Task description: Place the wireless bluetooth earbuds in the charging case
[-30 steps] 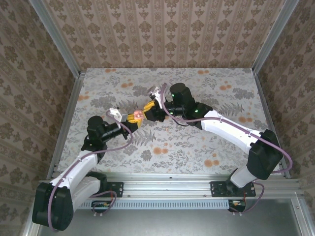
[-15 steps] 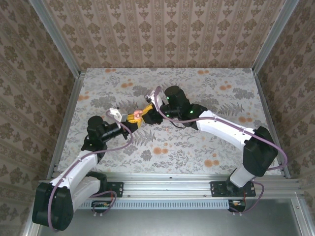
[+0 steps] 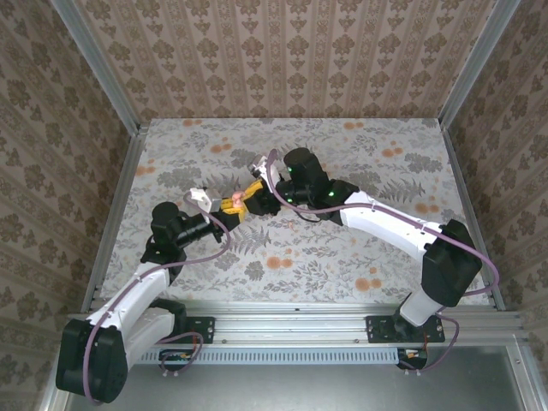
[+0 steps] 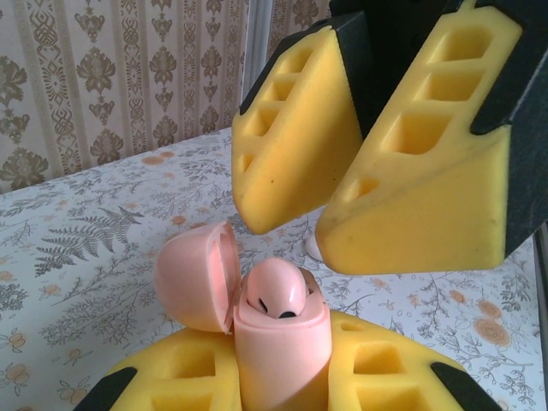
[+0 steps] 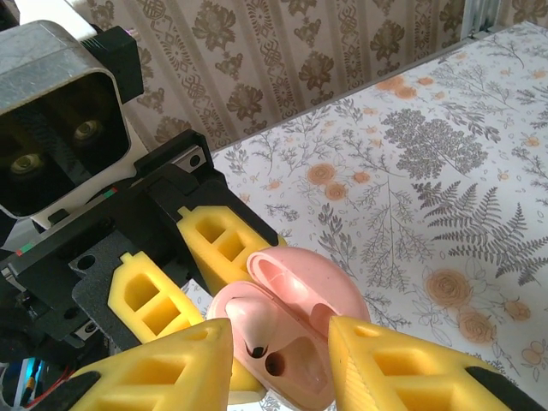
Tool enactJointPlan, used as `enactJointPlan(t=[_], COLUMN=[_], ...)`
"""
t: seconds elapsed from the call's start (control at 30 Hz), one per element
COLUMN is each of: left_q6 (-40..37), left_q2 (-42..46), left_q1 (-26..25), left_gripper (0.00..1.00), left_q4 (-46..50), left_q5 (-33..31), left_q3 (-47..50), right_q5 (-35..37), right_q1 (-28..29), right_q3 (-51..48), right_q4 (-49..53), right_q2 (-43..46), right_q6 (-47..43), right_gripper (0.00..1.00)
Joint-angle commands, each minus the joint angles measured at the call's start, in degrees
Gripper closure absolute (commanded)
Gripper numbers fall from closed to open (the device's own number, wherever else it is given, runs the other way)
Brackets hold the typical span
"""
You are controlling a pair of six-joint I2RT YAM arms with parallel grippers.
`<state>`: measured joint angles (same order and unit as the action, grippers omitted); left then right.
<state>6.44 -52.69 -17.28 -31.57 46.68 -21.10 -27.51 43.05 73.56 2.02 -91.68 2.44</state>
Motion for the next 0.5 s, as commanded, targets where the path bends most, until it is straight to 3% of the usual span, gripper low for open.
enactJointPlan(t=[0.0,0.2,0.47], left_q6=[-0.3,-0.9,-3.5], left_q2=[0.9,0.5,1.2], left_q1=[-0.1,-0.1,-0.1], left_gripper=[0.94,0.94,0.94], left_q4=[-1.8,-1.1,3.6], left_q5=[-0.6,-4.5,-8.2], left_q3=[0.4,1.8,1.5], right_q5=[-1.9,3.7,17.3], right_q1=[-1.7,-4.8,-6.2], right_q3=[-0.4,1.9,4.8], right_q4=[2.4,18.4,38.2], right_q2=[2.0,3.1,-2.1], right_q6=[3.5,10.0,29.3], right_gripper=[0.65,0.63,0.63])
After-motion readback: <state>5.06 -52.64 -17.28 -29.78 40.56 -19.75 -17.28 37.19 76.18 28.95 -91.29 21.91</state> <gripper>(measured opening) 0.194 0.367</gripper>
